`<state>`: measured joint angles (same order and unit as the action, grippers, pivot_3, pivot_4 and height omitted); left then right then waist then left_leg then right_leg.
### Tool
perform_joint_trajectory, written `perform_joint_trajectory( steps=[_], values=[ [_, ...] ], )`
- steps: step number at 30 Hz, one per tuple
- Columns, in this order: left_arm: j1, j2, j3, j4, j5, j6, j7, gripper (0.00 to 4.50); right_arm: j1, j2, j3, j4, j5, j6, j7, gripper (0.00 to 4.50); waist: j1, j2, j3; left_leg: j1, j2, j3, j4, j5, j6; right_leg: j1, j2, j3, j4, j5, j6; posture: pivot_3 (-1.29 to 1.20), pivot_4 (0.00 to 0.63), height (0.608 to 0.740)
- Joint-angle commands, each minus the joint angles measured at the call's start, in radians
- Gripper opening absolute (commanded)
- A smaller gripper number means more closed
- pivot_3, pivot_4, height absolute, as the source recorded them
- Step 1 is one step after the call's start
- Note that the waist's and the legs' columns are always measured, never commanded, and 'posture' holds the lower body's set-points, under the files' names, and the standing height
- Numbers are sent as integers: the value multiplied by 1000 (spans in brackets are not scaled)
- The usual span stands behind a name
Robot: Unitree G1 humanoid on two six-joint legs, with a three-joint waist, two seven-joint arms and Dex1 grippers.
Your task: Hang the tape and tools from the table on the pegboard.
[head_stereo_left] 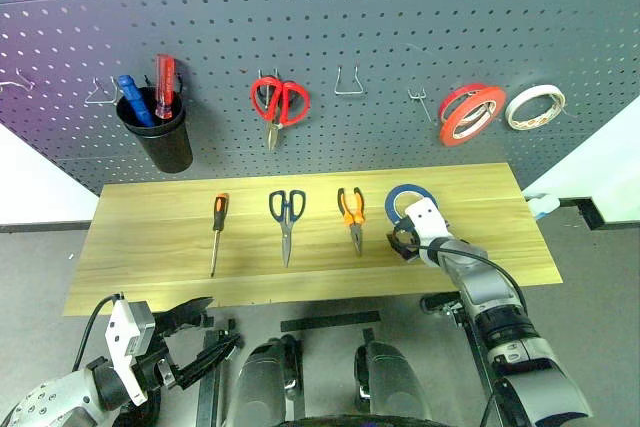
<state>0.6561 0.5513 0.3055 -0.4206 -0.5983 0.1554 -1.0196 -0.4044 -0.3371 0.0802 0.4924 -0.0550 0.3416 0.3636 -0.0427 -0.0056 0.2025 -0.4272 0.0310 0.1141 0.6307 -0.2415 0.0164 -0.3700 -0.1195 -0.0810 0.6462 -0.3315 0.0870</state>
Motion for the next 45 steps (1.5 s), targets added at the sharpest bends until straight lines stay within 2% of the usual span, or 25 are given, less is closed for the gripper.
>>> perform_joint_trajectory(
  steps=[1, 17, 20, 25, 30, 39, 45],
  values=[
    [20, -9, 8, -6, 8, -31, -5, 4437, -47, 3, -31, 42, 14, -12, -9, 4500, 1, 0, 0, 0, 0, 0, 0, 0, 0, 0, 0, 0, 0, 0, 0, 46, 207, 740],
    [27, -34, -5, 120, 39, -152, -66, 4437, -110, 27, -59, 145, 62, 52, 24, 4500, 2, 0, 0, 0, 0, 0, 0, 0, 0, 2, 1, -1, 1, 0, 1, 55, 199, 740],
    [27, -45, -9, 141, 45, -176, -72, 4500, -115, 27, -60, 157, 61, 75, 20, 3932, 2, 0, 0, 0, 0, 0, 0, 0, 0, 2, 1, -1, 1, 0, 1, 55, 199, 740],
    [20, -50, -11, 182, 55, -211, -86, 4500, -119, 12, -14, 178, 0, 38, 3, 2149, 3, -1, 0, 0, 0, 0, 0, 0, 0, 2, 1, -1, 1, 0, 1, 60, 200, 740],
    [9, -54, -8, 225, 53, -239, -103, 4500, -124, -1, 13, 191, -30, 20, 10, 629, 3, -1, 0, 0, 0, 0, 0, 0, 0, 2, 1, -1, 2, 0, 1, 61, 198, 740],
    [-35, -47, -4, 282, 46, -246, -123, 4500, -115, 13, 7, 173, -17, 10, 37, 623, 3, -1, 0, 0, 0, 0, 1, 1, -1, 2, 1, -2, 2, 0, 1, 54, 188, 740],
    [-60, -36, 0, 250, 31, -218, -109, 4500, -32, 46, -71, 8, 106, 38, 100, 623, 2, -1, 0, 0, 0, 0, 0, 1, -1, 2, 1, -2, 3, 0, 1, 46, 170, 740]
  ],
)
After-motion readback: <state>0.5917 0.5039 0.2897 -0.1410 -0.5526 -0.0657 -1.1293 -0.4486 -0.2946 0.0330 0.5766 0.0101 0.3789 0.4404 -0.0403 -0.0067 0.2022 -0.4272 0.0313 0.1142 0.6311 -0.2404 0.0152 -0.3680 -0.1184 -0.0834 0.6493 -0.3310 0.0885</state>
